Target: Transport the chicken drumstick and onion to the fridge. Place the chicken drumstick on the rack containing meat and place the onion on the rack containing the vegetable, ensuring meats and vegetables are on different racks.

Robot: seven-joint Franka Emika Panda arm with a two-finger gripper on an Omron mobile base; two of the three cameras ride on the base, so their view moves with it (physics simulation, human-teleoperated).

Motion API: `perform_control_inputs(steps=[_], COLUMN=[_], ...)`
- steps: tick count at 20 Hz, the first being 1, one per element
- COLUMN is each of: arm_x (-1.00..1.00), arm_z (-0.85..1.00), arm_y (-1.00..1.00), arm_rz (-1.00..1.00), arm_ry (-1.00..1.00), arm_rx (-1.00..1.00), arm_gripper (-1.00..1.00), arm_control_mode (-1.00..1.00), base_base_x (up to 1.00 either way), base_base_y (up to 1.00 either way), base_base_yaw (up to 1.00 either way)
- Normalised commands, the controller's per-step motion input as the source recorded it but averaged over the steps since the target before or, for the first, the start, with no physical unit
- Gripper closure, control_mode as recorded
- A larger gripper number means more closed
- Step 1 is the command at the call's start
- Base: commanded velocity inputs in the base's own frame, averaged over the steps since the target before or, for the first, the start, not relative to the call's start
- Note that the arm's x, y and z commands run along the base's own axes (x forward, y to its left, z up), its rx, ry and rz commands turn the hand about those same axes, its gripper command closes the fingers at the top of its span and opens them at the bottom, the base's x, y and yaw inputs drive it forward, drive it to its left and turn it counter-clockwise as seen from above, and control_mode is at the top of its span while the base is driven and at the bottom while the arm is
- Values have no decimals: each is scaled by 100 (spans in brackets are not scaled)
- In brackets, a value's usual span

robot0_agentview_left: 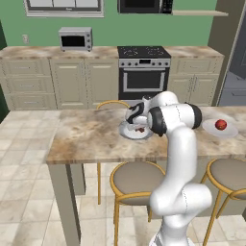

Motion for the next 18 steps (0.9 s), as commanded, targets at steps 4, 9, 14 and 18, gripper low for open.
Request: perform_control_inputs(steps=[4, 9, 14, 18], arm_x=[-48, -51, -88, -100], arm_z=[18, 65, 71, 61], arm_y=[28, 10, 0, 0], arm_rz=[0, -5, -25, -20], arm_ry=[-9, -10, -11, 3], arm_rx=[-4, -5, 0, 0], arm_gripper=[100, 100, 100, 100], arm_control_mode=[-100, -100, -100, -100], base_base_x=[0, 0, 0, 0], base_base_y=[0, 0, 0, 0], base_base_yaw=[0, 0, 0, 0])
